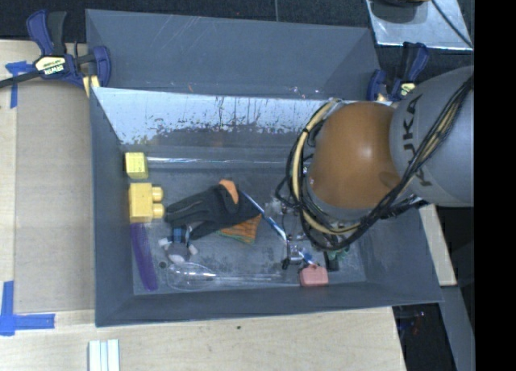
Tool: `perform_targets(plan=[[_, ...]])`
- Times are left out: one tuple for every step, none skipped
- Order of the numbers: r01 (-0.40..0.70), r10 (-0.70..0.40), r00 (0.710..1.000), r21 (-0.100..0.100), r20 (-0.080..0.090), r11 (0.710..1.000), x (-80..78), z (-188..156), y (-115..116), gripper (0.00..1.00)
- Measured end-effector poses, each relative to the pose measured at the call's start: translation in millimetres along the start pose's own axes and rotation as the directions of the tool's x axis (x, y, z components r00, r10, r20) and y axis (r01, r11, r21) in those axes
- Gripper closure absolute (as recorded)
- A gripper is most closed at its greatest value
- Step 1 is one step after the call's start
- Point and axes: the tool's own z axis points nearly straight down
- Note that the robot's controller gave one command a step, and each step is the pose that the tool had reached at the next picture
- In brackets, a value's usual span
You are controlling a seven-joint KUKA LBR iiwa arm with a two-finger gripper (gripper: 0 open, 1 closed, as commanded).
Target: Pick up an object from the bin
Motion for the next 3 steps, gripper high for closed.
perform_targets(plan=[[-0.002,0.002,1.000,-0.001,0.008,1.000,-2.0,-3.9,-0.1,0.00],[-0.041,0.041,0.999,-0.002,0.007,0.999,0.0,74.7,69.4,0.00],[-0.082,0.082,0.996,0.000,0.018,0.997,2.8,71.0,73.1,0.00]])
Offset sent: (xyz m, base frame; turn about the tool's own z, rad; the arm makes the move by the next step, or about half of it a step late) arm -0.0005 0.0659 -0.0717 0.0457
